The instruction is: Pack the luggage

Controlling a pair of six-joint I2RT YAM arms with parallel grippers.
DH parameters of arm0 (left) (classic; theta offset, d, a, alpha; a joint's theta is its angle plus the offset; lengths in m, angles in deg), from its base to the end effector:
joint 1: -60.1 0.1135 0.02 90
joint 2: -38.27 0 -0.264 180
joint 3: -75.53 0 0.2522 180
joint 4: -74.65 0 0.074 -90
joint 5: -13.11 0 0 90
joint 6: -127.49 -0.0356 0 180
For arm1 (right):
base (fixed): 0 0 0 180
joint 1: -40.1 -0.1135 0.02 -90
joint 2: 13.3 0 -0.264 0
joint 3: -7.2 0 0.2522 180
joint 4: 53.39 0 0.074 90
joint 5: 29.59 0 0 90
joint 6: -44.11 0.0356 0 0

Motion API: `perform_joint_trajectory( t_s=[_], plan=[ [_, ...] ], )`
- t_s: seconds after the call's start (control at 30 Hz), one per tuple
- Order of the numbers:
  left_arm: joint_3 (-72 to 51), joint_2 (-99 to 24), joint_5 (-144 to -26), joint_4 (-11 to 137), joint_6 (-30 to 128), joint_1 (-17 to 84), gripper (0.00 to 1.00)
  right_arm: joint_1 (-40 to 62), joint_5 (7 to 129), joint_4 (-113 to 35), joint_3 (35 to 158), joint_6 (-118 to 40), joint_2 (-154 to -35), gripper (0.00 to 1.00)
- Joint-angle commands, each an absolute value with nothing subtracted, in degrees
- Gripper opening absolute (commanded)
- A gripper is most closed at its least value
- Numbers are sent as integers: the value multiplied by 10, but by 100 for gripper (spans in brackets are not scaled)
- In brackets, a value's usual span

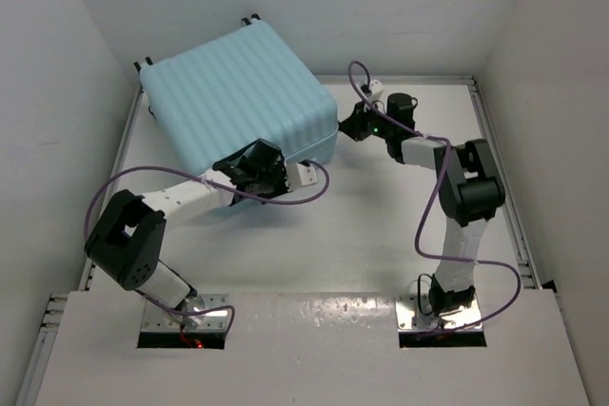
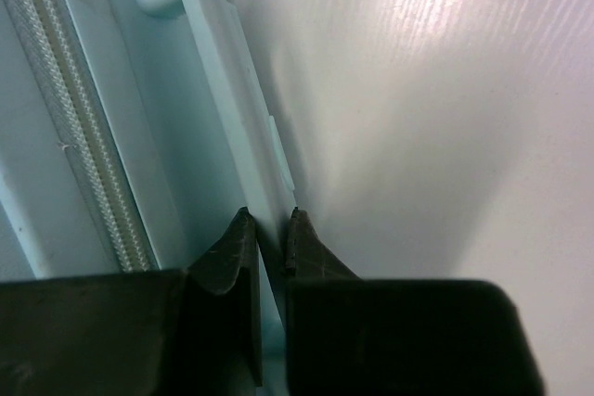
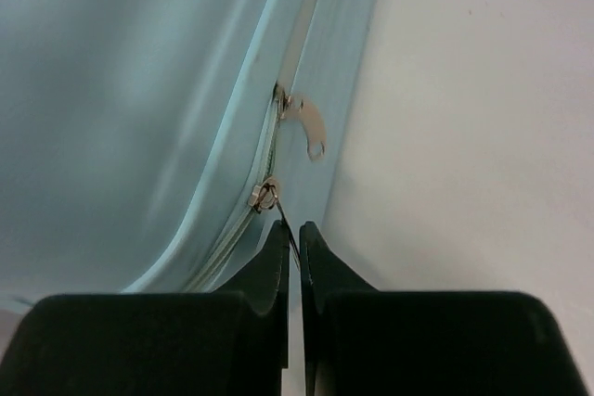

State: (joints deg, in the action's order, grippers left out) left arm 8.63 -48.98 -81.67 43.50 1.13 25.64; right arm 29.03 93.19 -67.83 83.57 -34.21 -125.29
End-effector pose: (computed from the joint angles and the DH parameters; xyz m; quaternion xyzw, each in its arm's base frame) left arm 0.2555 -0.1790 0.2038 0.5578 0.7608 -0.0339 0.3300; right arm 0.4092 0.0997 0.1739 -0.1552 0.7923 0.3352 0.4856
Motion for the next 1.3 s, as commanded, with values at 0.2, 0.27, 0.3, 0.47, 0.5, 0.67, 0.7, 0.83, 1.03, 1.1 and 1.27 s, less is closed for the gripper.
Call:
perform_joint_trajectory(
  t_s=[0.2,0.27,0.3,0.47,0.5,0.67,0.7,0.83,1.03,1.1,1.27],
  plan=[
    [104,-565,-722,307,-137,324,0,326,923,-962,1021,-155,-1449,0],
    [90,-570,-728,307,-137,329,0,321,923,-956,1037,-150,-1457,10],
    [82,-570,-728,307,-131,329,0,320,922,-955,1038,-150,-1452,12],
    [16,-528,-814,307,-107,336,10,344,928,-918,950,-193,-1358,32],
    [3,-520,-823,307,-94,328,18,347,932,-904,938,-207,-1341,41],
    [-111,-479,-778,319,21,258,64,368,920,-732,846,-298,-1170,59],
    [-136,-479,-766,319,41,250,67,369,918,-668,841,-310,-1132,62],
    [-256,-462,-746,314,144,239,100,370,884,-488,847,-352,-1027,95],
    [-319,-457,-813,260,257,295,100,395,836,-261,882,-360,-941,100],
    [-281,-434,-828,265,282,322,100,397,822,-229,884,-359,-929,100],
    [-235,-401,-864,308,347,404,100,434,803,-206,889,-358,-870,100]
  ],
)
